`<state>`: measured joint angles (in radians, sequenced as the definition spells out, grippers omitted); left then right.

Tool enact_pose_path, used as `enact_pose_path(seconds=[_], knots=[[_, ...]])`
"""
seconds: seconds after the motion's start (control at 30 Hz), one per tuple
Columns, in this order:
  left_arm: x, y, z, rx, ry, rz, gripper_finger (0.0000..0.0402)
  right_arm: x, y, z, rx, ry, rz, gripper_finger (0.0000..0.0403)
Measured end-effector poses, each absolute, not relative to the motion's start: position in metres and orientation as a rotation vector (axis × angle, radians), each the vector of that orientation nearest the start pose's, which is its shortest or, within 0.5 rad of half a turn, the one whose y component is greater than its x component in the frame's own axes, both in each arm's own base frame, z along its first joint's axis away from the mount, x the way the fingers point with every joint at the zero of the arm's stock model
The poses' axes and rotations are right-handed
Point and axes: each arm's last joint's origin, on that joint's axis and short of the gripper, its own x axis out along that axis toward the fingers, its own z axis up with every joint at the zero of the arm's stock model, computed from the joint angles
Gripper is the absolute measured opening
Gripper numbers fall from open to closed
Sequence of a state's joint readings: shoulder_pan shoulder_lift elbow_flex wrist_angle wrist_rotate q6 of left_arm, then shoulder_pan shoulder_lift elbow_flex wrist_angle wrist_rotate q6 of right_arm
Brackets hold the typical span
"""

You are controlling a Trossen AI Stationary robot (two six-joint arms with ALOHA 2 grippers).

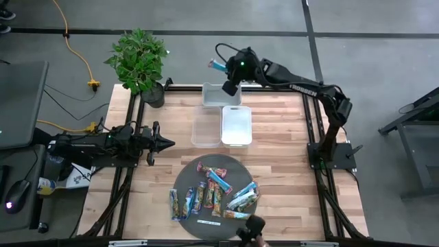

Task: Pick and place Granola Bars by type
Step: Put the red granola bar into the gray bin

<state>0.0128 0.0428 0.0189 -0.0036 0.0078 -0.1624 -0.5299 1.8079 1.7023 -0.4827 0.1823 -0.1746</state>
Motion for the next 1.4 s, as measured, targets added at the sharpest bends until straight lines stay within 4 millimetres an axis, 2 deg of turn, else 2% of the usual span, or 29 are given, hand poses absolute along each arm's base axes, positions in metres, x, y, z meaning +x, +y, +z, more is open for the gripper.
enact_pose_path(seconds=[0.2,0.37,0.6,0.83,0.97,1.07,1.17,1.4], knots=[[0.099,0.001,0.166,-0.163,0.027,0.007,0.0000,0.343,-0.236,0.336,-0.107,0.668,-0.608,0.0096],[0.099,0.001,0.166,-0.163,0.027,0.007,0.0000,0.340,-0.247,0.338,-0.114,0.622,-0.618,0.0096],[0.099,0.001,0.166,-0.163,0.027,0.007,0.0000,0.342,-0.247,0.343,-0.163,0.609,-0.608,0.0096],[0.099,0.001,0.166,-0.163,0.027,0.006,0.0000,0.345,-0.247,0.371,-0.168,0.596,-0.608,0.0097],[0.099,0.001,0.166,-0.163,0.027,0.006,0.0000,0.353,-0.253,0.384,-0.170,0.656,-0.591,0.0097],[0.099,0.001,0.166,-0.163,0.027,0.006,0.0000,0.360,-0.257,0.386,-0.181,0.745,-0.555,0.0097],[0.099,0.001,0.166,-0.163,0.027,0.006,0.0000,0.368,-0.263,0.377,-0.168,0.864,-0.512,0.0097],[0.099,0.001,0.166,-0.163,0.027,0.007,0.0000,0.377,-0.265,0.319,-0.141,1.069,-0.422,0.0097]])
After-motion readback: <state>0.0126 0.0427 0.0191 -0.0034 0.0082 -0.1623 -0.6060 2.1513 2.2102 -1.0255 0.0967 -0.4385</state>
